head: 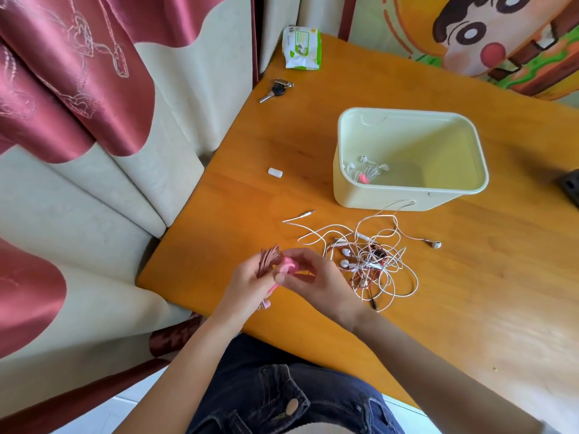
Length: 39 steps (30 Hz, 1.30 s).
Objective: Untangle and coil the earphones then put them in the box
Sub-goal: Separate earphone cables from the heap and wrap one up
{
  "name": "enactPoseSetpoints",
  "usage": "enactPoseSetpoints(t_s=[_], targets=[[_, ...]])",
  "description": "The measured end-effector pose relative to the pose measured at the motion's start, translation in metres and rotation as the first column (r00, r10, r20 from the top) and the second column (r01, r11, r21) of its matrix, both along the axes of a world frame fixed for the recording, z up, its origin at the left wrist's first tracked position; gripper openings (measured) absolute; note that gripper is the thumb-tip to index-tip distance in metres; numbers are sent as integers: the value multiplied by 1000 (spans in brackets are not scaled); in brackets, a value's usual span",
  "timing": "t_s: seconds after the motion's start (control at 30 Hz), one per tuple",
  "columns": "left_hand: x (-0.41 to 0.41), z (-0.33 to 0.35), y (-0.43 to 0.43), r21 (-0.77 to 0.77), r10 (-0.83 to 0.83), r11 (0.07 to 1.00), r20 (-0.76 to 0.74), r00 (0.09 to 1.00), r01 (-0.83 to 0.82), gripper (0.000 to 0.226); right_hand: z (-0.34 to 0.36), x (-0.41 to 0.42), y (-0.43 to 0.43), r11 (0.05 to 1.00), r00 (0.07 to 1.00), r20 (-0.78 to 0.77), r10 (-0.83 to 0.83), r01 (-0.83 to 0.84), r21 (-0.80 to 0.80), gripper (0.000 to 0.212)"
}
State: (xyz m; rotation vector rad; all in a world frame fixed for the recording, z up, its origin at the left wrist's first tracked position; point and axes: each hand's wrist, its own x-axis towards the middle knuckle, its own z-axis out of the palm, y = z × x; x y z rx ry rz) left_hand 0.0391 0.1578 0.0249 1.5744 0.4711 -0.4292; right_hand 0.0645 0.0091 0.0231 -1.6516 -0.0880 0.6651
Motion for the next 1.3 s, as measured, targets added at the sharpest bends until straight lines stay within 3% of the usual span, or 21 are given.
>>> enactPoseSetpoints(t_s=[0.1,0.27,0.37,0.53,0.73,0.87,1.03,1.2,1.3], targets=[[0,0,-1,16,-32,999,-2,999,32,13,-4,3,-1,997,997,57,-55,58,-47,10],[-2,-3,4,-59,8,998,-11,1000,-9,21,-3,6,-5,996,997,73,15,-9,-89,13],[-2,0,0,-95,85,992,37,996,-81,21,2,9,-3,996,993,-97,-62,68,60,15],[7,8,9,-132,255,961,75,964,-244,27,3,11,-14,932,906,-370,-205,296,208,26],[2,7,9,-128,244,964,78,967,-233,29,-1,16,-24,814,765,-586,-268,505,287,48],[-3,16,2,-196,183,967,86,979,-163,32,-3,17,-23,725,662,-701,-264,616,308,28],[-8,26,-1,-187,173,971,100,980,-152,25,-6,20,-19,714,590,-742,-318,664,221,18],[-4,30,2,-197,207,964,119,971,-181,28,-4,21,-27,744,685,-666,-297,603,288,19],[-3,27,3,-253,196,954,125,972,-160,31,-9,20,-28,913,843,-428,-324,398,92,13]])
